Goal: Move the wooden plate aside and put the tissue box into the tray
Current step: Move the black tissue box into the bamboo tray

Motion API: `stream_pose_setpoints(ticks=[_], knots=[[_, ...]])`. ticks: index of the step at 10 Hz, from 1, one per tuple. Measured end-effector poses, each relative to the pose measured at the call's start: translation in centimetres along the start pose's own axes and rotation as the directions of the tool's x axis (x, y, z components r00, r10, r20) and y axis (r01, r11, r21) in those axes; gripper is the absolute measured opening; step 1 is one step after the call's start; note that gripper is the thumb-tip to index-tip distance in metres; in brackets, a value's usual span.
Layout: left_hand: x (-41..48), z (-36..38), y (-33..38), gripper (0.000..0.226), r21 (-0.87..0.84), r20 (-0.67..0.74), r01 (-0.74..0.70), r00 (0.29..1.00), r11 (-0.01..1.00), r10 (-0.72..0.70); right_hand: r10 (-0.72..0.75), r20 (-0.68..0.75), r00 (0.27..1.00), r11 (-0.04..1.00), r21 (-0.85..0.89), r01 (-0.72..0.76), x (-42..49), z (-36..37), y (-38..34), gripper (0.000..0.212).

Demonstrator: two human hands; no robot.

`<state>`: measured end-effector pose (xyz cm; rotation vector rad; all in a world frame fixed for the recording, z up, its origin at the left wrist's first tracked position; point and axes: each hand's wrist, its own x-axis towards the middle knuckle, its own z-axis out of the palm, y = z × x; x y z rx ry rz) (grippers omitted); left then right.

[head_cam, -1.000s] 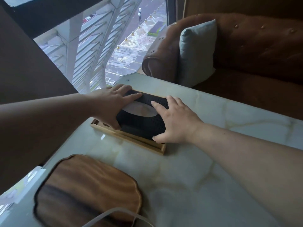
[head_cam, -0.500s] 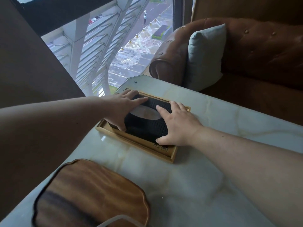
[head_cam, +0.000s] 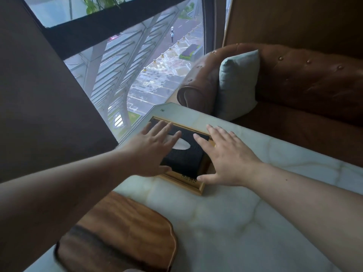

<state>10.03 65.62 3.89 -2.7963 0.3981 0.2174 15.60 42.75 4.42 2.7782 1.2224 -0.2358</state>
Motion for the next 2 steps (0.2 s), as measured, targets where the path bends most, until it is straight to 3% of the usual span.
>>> stream_pose_setpoints(ticks=[2], knots=[[-4.3, -5.0, 4.3, 0.099, -0.064, -0.084, 0.074, 0.993, 0.995, -0.079, 0.002, -0.050, 0.999, 0.999, -0.053, -0.004, -5.2, -3.1, -0.5, 0.105]])
